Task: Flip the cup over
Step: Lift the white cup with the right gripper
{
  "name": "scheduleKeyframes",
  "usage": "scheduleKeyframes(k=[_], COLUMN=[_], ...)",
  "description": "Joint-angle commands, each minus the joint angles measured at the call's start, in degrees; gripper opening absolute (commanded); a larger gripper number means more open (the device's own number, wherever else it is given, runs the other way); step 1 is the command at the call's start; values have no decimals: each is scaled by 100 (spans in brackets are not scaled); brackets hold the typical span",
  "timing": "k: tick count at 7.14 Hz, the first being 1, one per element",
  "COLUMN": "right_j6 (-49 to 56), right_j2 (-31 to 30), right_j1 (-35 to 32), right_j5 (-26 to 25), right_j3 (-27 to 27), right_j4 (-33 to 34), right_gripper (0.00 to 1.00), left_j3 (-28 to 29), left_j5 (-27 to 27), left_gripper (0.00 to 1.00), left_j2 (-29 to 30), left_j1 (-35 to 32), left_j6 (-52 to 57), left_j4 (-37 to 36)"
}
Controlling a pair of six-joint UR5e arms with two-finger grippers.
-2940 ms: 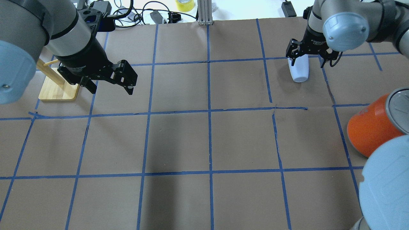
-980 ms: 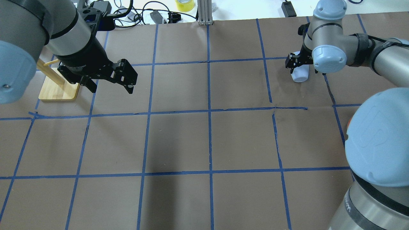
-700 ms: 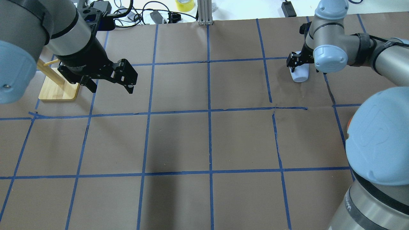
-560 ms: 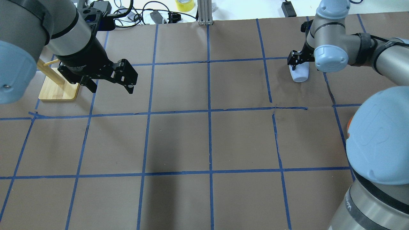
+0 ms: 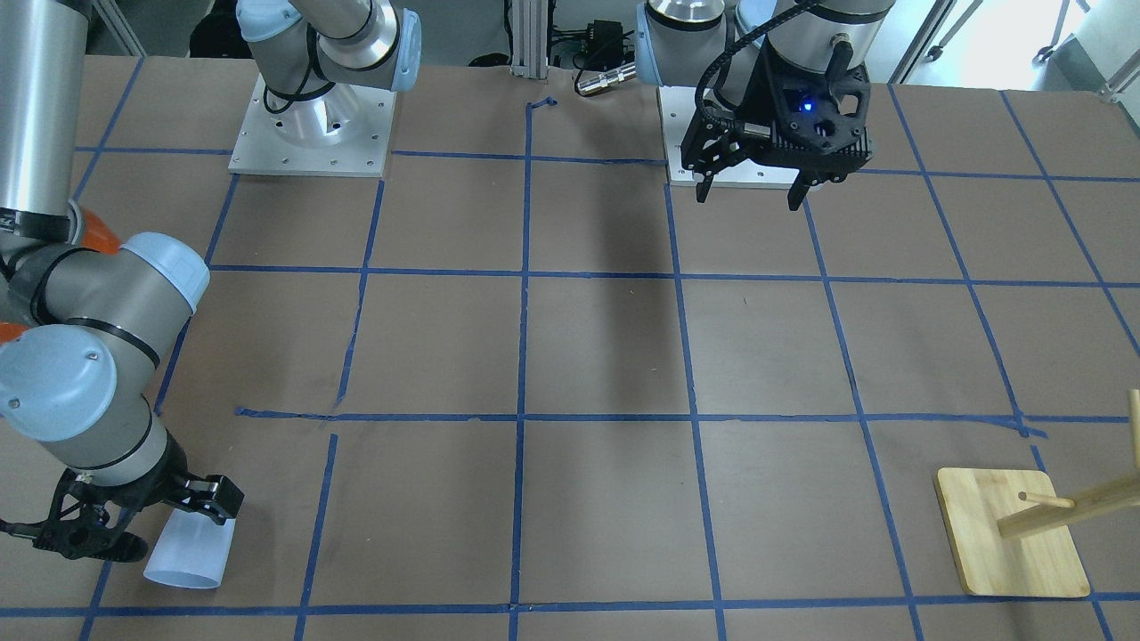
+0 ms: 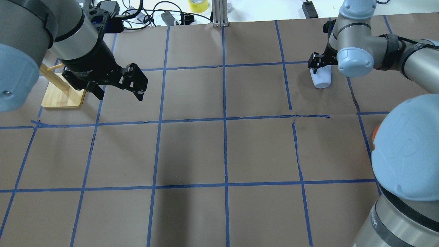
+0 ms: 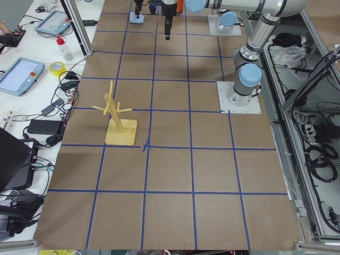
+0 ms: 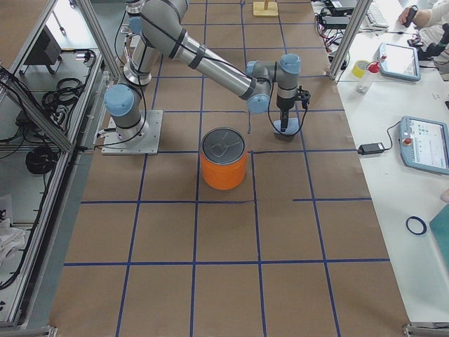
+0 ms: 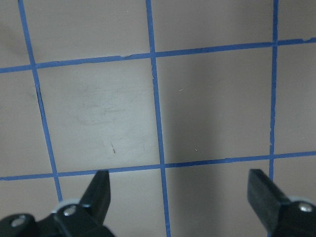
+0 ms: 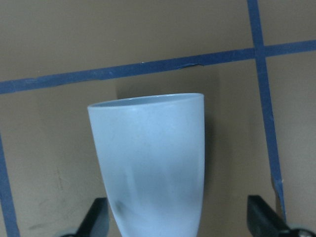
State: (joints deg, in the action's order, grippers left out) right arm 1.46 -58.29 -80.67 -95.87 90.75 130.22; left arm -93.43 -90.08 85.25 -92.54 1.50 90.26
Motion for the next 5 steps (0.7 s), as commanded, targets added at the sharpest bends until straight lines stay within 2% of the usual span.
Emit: scheduleKeyframes(k=[1,4,5], right_j6=[29,4,-23], right_j2=[81,520,556], right_j1=[-19,-10,-10], right_j5=[51,112,313], right_j3=[4,-13,-22], right_j4=[336,1021,1041], right_gripper=[100,99,54], left_j3=[0,0,0], left_j5=[8,0,8], left_gripper=[100,100,100], left_j2=[0,0,9], left_j1=[8,8,8], left_j6=[0,0,0], left_j4=[0,9,0])
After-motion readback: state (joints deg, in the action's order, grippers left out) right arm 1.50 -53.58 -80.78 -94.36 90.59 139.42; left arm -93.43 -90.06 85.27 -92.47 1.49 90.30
